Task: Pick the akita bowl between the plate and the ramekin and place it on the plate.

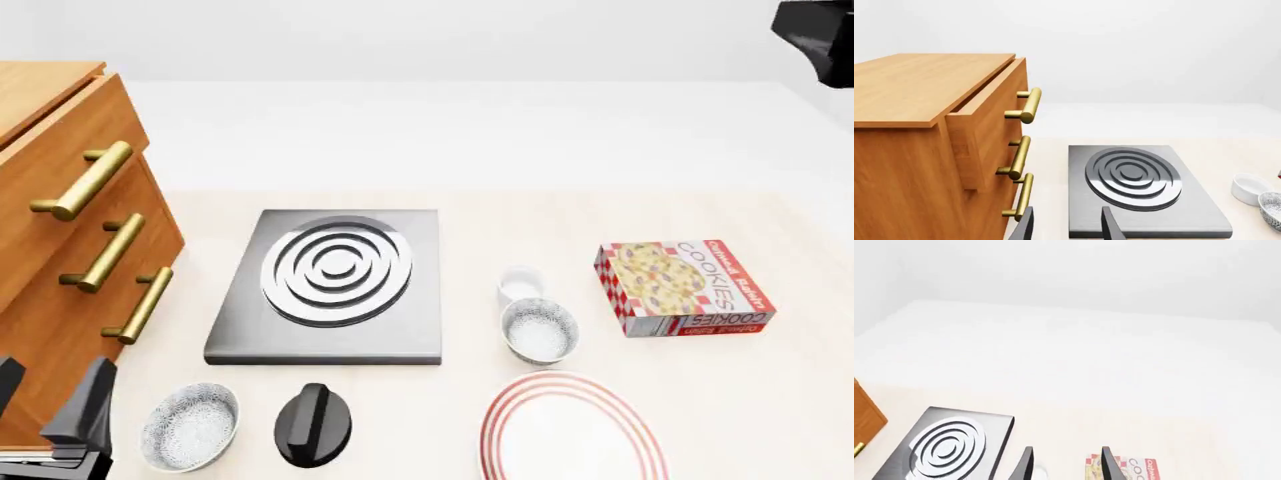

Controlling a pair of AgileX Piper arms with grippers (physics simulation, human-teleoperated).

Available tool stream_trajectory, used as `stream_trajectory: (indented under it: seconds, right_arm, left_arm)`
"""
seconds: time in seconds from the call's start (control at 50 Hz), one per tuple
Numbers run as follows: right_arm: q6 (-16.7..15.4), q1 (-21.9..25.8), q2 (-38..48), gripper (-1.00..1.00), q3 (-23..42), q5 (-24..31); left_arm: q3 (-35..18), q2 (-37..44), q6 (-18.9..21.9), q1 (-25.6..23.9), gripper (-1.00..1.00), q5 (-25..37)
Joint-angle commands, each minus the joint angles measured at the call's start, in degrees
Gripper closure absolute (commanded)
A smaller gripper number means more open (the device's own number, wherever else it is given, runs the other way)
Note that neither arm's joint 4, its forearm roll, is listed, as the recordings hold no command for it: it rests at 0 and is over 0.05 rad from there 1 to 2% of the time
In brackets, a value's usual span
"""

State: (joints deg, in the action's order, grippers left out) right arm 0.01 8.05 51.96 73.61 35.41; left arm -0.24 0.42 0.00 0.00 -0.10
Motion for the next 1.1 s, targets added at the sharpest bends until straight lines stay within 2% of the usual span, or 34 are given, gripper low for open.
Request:
stream_trajectory:
  seconds: [0.02, 0.26, 0.46, 0.5, 0.52, 0.64, 0.66, 0.76, 0.8, 1.1]
  right_arm:
    - [1.87, 1.15, 10.7, -1.0, 12.64, 10.22]
    - [4.87, 2.94, 21.16, -1.0, 22.04, 21.57]
    - [4.81, 2.34, 26.36, -1.0, 26.74, 27.53]
    - [4.89, 0.82, 27.6, -1.0, 26.12, 28.7]
    - [6.54, 2.3, 28.53, -1.0, 25.86, 28.87]
    - [7.98, 2.67, 30.1, -1.0, 25.43, 29.37]
    - [9.48, 4.57, 30.77, -1.0, 25.09, 30.16]
    - [9.23, 3.58, 30.67, -1.0, 24.11, 29.81]
    - [10.07, 4.49, 31.38, -1.0, 23.2, 29.71]
    - [12.01, 3.99, 35.78, -1.0, 17.6, 23.77]
  left_arm:
    - [0.0, 0.0, 0.0, 0.0, -1.0, 0.0]
    - [0.0, 0.0, 0.0, 0.0, -1.0, 0.0]
    - [0.0, 0.0, 0.0, 0.0, -1.0, 0.0]
    - [0.0, 0.0, 0.0, 0.0, -1.0, 0.0]
    - [0.0, 0.0, 0.0, 0.0, -1.0, 0.0]
    - [0.0, 0.0, 0.0, 0.0, -1.0, 0.0]
    - [0.0, 0.0, 0.0, 0.0, -1.0, 0.0]
    - [0.0, 0.0, 0.0, 0.0, -1.0, 0.0]
    - [0.0, 0.0, 0.0, 0.0, -1.0, 0.0]
    - [0.0, 0.0, 0.0, 0.0, -1.0, 0.0]
